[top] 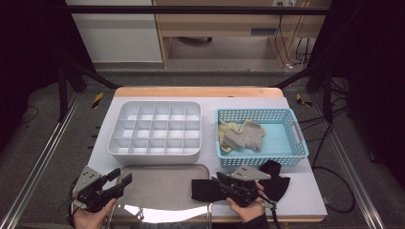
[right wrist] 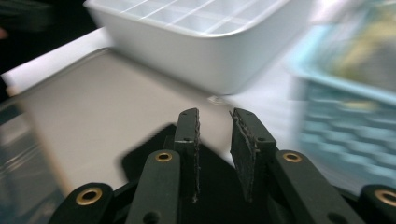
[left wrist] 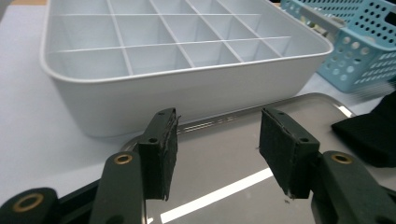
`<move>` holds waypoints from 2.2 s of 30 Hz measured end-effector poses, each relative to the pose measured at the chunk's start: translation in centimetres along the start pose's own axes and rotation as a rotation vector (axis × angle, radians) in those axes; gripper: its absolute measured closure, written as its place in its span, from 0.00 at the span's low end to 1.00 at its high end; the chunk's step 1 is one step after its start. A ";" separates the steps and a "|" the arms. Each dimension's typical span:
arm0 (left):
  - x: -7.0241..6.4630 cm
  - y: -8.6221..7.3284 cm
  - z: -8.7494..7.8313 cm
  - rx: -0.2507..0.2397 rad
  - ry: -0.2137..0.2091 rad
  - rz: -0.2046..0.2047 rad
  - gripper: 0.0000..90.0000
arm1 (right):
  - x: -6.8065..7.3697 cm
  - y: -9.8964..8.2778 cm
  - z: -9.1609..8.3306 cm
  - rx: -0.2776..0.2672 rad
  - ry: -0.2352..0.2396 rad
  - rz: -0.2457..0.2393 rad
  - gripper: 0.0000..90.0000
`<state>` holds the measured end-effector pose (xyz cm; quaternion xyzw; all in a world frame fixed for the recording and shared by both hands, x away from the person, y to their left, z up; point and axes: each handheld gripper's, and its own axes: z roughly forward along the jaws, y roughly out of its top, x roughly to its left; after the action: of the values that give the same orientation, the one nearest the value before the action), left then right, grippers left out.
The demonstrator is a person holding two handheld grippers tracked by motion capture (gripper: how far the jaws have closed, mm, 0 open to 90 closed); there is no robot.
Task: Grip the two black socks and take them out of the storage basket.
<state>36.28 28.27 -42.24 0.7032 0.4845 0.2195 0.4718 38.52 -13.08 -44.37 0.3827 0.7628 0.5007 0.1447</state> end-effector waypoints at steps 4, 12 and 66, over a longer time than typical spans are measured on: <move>-1.4 1.1 0.7 0.021 -0.008 0.027 0.51 | -2.6 -0.5 -2.4 -0.014 -0.103 0.021 0.81; -6.5 3.2 3.1 0.084 -0.061 0.118 0.51 | -5.4 -2.4 -4.1 0.050 -0.194 0.051 0.80; -11.0 -0.2 10.2 0.298 -0.132 0.204 0.96 | -5.6 -4.2 -2.5 0.180 -0.208 0.069 0.96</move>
<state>39.25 13.95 -45.44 0.8237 0.4057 0.1456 0.3685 38.93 -19.65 -47.82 0.4698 0.7720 0.3925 0.1708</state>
